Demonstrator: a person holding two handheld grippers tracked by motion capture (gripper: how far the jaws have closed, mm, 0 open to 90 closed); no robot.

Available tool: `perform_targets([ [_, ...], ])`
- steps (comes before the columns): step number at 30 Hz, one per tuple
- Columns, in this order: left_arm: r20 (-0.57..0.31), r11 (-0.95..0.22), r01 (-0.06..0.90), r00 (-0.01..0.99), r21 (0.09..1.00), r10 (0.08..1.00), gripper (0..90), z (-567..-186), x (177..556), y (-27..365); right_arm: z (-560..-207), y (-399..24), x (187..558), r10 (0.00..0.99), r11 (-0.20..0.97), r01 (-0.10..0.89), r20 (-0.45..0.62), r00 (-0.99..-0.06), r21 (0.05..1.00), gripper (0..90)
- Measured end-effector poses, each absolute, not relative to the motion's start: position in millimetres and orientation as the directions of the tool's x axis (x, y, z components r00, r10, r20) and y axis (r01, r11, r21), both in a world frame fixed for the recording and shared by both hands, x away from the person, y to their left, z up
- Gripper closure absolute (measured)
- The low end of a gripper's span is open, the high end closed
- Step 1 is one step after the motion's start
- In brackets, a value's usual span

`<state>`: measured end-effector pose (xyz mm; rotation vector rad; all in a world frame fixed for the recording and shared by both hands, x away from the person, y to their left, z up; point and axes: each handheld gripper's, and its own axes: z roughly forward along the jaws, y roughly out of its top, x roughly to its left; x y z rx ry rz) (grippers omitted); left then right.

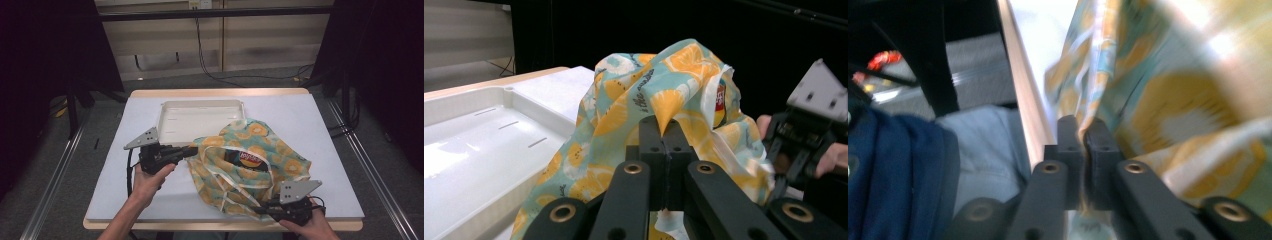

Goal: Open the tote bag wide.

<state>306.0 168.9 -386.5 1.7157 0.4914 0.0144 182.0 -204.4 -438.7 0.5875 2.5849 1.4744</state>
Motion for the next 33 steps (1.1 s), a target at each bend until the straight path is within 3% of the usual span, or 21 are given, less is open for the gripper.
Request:
perform_targets([
  [9, -0.234, -0.151, 0.294, 0.918, 0.944, 0.321, 89.9, -384.2, 300.3, 167.0, -390.8, -232.0, 178.4, 0.446, 0.306, 0.22, 0.065, -0.893, 0.926, 90.0],
  [19, -0.22, -0.217, 0.281, 0.938, 0.935, 0.269, 85.6, -384.2, 296.1, 158.0, -340.2, -257.3, 208.2, 0.513, 0.193, 0.158, 0.038, -0.857, 0.968, 90.0],
  [23, -0.212, -0.221, 0.278, 0.935, 0.935, 0.284, 68.9, -383.0, 294.8, 156.3, -328.3, -256.1, 227.7, 0.544, 0.202, 0.151, 0.017, -0.839, 0.968, 90.0],
  [29, -0.161, -0.198, 0.234, 0.932, 0.952, 0.324, 58.6, -371.5, 291.7, 166.4, -331.9, -252.9, 263.3, 0.576, 0.197, 0.186, 0.04, -0.816, 0.963, 90.0],
  [33, -0.118, -0.181, 0.181, 0.942, 0.967, 0.316, 56.9, -359.9, 286.6, 168.8, -331.0, -253.3, 281.6, 0.596, 0.175, 0.195, 0.054, -0.801, 0.965, 90.0],
])
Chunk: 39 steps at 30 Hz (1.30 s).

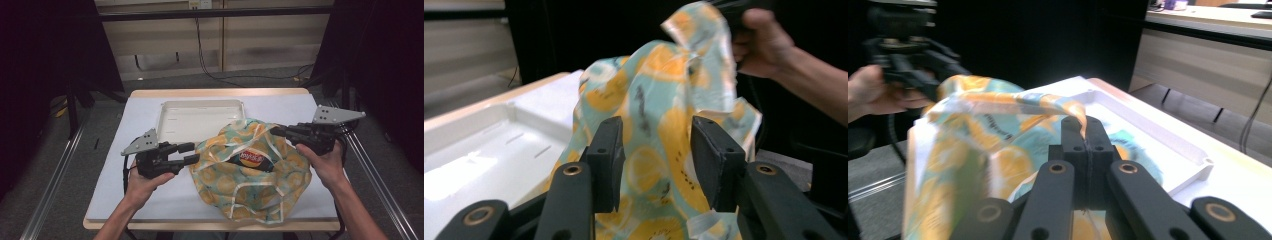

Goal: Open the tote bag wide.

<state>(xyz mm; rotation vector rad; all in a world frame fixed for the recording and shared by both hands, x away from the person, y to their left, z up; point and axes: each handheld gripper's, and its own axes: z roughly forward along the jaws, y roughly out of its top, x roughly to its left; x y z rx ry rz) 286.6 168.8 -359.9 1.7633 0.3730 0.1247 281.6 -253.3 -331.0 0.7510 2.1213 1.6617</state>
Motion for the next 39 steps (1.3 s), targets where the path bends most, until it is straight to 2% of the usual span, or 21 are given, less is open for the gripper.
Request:
perform_targets([
  [4, -0.095, -0.176, 0.149, 0.955, 0.973, 0.282, 56.9, -353.1, 281.9, 161.3, -326.4, -251.9, 295.5, 0.613, 0.17, 0.199, 0.054, -0.788, 0.965, 90.0],
  [11, -0.08, -0.257, 0.14, 0.97, 0.956, 0.231, 36.2, -358.3, 291.4, 122.5, -318.3, -246.2, 320.5, 0.636, 0.179, 0.201, 0.042, -0.77, 0.963, 90.0],
  [14, -0.087, -0.272, 0.147, 0.971, 0.951, 0.221, 34.4, -361.1, 297.8, 108.7, -316.8, -245.1, 330.5, 0.644, 0.176, 0.207, 0.047, -0.764, 0.962, 90.0],
  [15, -0.078, -0.286, 0.144, 0.97, 0.947, 0.23, 36.8, -361.2, 298.7, 106.0, -316.5, -245.4, 332.6, 0.645, 0.175, 0.208, 0.047, -0.762, 0.962, 90.0],
  [16, -0.073, -0.299, 0.141, 0.971, 0.944, 0.228, 43.4, -361.8, 300.4, 102.7, -316.2, -245.9, 334.6, 0.649, 0.172, 0.206, 0.046, -0.759, 0.963, 90.0],
  [18, -0.066, -0.303, 0.133, 0.973, 0.944, 0.222, 72.3, -363.5, 306.1, 100.6, -316.1, -248.7, 340.2, 0.655, 0.154, 0.207, 0.057, -0.754, 0.966, 90.0],
  [20, -0.097, -0.27, 0.159, 0.969, 0.95, 0.229, 87.6, -362.4, 314.2, 104.3, -317.3, -251.5, 343.5, 0.664, 0.146, 0.207, 0.059, -0.746, 0.967, 90.0],
  [26, -0.188, -0.149, 0.236, 0.942, 0.96, 0.28, 90.0, -353.6, 340.0, 121.0, -329.3, -257.2, 351.6, 0.679, 0.151, 0.229, 0.068, -0.731, 0.962, 90.0],
  [28, -0.186, -0.156, 0.248, 0.924, 0.956, 0.333, 90.0, -355.7, 348.4, 124.2, -336.4, -257.8, 353.6, 0.674, 0.158, 0.242, 0.075, -0.735, 0.957, 90.0],
  [31, -0.228, -0.156, 0.303, 0.9, 0.94, 0.372, 90.0, -368.4, 362.8, 126.6, -356.1, -259.7, 359.1, 0.686, 0.187, 0.285, 0.083, -0.723, 0.94, 90.0],
  [39, -0.26, -0.225, 0.37, 0.878, 0.901, 0.401, 90.0, -412.7, 372.5, 131.9, -396.3, -267.5, 360.3, 0.707, 0.209, 0.365, 0.118, -0.697, 0.907, 90.0],
])
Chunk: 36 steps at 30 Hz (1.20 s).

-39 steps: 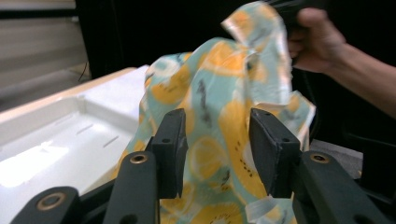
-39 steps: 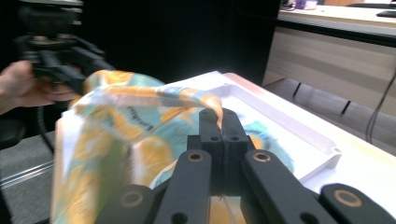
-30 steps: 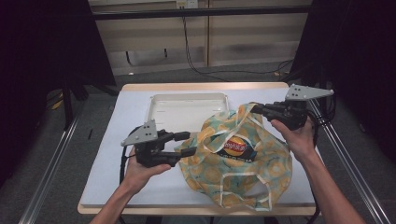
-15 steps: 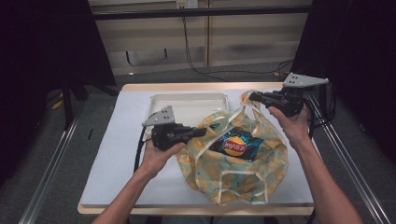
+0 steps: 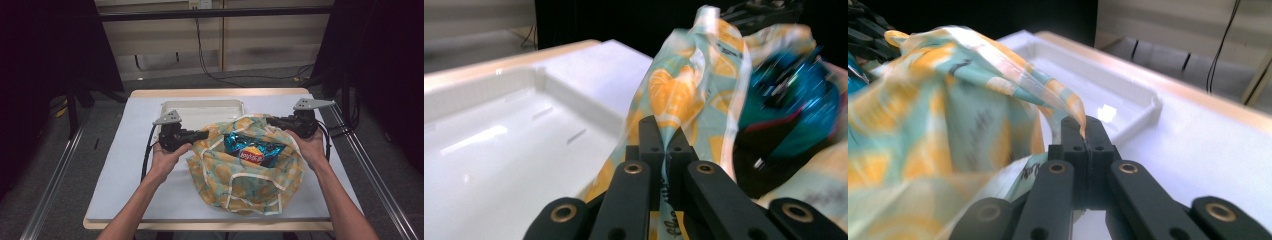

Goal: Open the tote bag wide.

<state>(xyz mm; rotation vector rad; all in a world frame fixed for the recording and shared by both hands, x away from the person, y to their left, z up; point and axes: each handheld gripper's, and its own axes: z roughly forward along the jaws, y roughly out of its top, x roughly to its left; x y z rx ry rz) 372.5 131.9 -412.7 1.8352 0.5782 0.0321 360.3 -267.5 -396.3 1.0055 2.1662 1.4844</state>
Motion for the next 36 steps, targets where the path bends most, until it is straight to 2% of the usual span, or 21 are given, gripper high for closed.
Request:
perform_targets([
  [4, -0.263, -0.256, 0.371, 0.889, 0.892, 0.375, 89.8, -424.5, 363.7, 130.1, -410.5, -271.4, 355.8, 0.691, 0.202, 0.385, 0.148, -0.708, 0.9, 89.2],
  [6, -0.262, -0.254, 0.367, 0.892, 0.895, 0.368, 85.9, -422.7, 361.0, 129.7, -407.7, -270.3, 350.0, 0.693, 0.209, 0.378, 0.136, -0.708, 0.902, 74.1],
  [10, -0.253, -0.246, 0.351, 0.901, 0.904, 0.353, 76.3, -418.4, 356.3, 135.2, -395.2, -277.3, 338.6, 0.706, 0.181, 0.351, 0.127, -0.696, 0.919, 60.8],
  [15, -0.265, -0.195, 0.352, 0.892, 0.916, 0.367, 71.4, -412.5, 353.0, 152.4, -382.0, -289.4, 321.8, 0.719, 0.139, 0.33, 0.134, -0.682, 0.933, 51.8],
  [21, -0.225, -0.183, 0.317, 0.89, 0.931, 0.397, 62.1, -398.9, 343.1, 165.0, -362.9, -295.9, 302.8, 0.714, 0.092, 0.285, 0.136, -0.686, 0.954, 45.2],
  [24, -0.207, -0.175, 0.294, 0.896, 0.94, 0.394, 61.9, -391.8, 339.6, 168.7, -353.7, -291.7, 295.3, 0.683, 0.09, 0.272, 0.14, -0.717, 0.958, 47.6],
  [30, -0.158, -0.204, 0.238, 0.926, 0.95, 0.343, 60.9, -380.9, 330.1, 154.0, -344.0, -260.7, 285.6, 0.602, 0.19, 0.259, 0.096, -0.793, 0.947, 52.2],
  [33, -0.174, -0.225, 0.252, 0.933, 0.941, 0.316, 51.6, -382.4, 329.1, 141.4, -344.5, -248.2, 287.3, 0.586, 0.243, 0.265, 0.077, -0.806, 0.933, 53.5],
  [36, -0.168, -0.263, 0.263, 0.927, 0.928, 0.335, 45.1, -387.5, 333.9, 134.1, -348.0, -243.4, 293.2, 0.586, 0.276, 0.285, 0.074, -0.807, 0.918, 53.7],
])
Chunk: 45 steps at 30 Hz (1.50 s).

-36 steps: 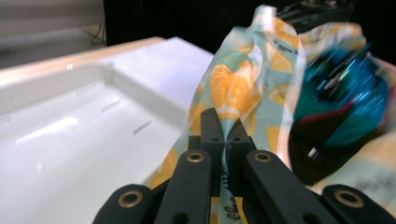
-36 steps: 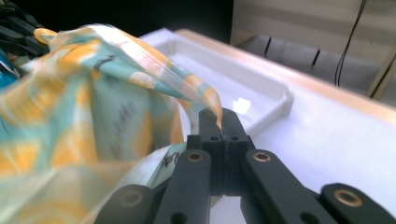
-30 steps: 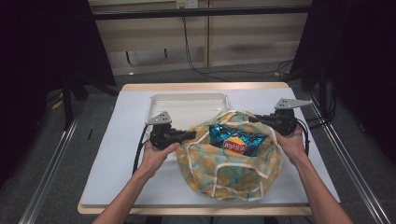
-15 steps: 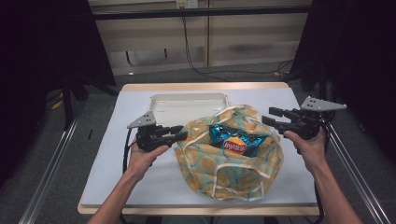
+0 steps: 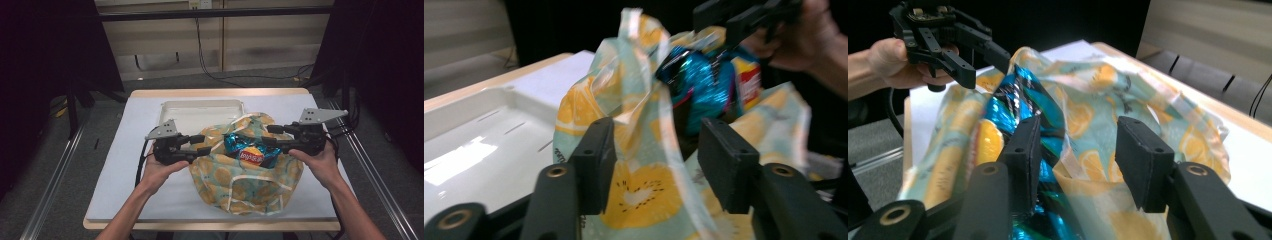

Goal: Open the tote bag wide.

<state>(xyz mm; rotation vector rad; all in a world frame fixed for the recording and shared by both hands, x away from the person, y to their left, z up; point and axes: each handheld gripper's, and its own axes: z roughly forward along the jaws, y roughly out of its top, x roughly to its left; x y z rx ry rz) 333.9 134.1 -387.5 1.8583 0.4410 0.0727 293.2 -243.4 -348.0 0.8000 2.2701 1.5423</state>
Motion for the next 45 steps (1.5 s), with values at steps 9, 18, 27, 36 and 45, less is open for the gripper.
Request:
perform_targets([
  [9, -0.168, -0.318, 0.295, 0.913, 0.901, 0.371, 39.7, -399.5, 343.7, 119.0, -356.6, -245.4, 310.0, 0.594, 0.308, 0.348, 0.107, -0.798, 0.886, 67.2],
  [18, -0.155, -0.334, 0.257, 0.94, 0.907, 0.304, 90.0, -397.2, 339.4, 116.8, -351.0, -249.7, 312.2, 0.59, 0.276, 0.304, 0.089, -0.802, 0.912, 90.0],
  [27, -0.161, -0.287, 0.259, 0.933, 0.923, 0.322, 90.0, -387.7, 344.5, 123.6, -340.3, -260.0, 341.8, 0.655, 0.201, 0.276, 0.081, -0.751, 0.94, 90.0],
  [36, -0.161, -0.308, 0.265, 0.932, 0.914, 0.325, 90.0, -392.6, 347.1, 122.0, -359.3, -257.4, 370.3, 0.725, 0.154, 0.297, 0.096, -0.682, 0.943, 90.0],
  [45, -0.156, -0.361, 0.288, 0.922, 0.887, 0.353, 90.0, -408.1, 349.8, 130.3, -404.6, -251.7, 383.1, 0.729, 0.172, 0.37, 0.134, -0.671, 0.913, 90.0],
])
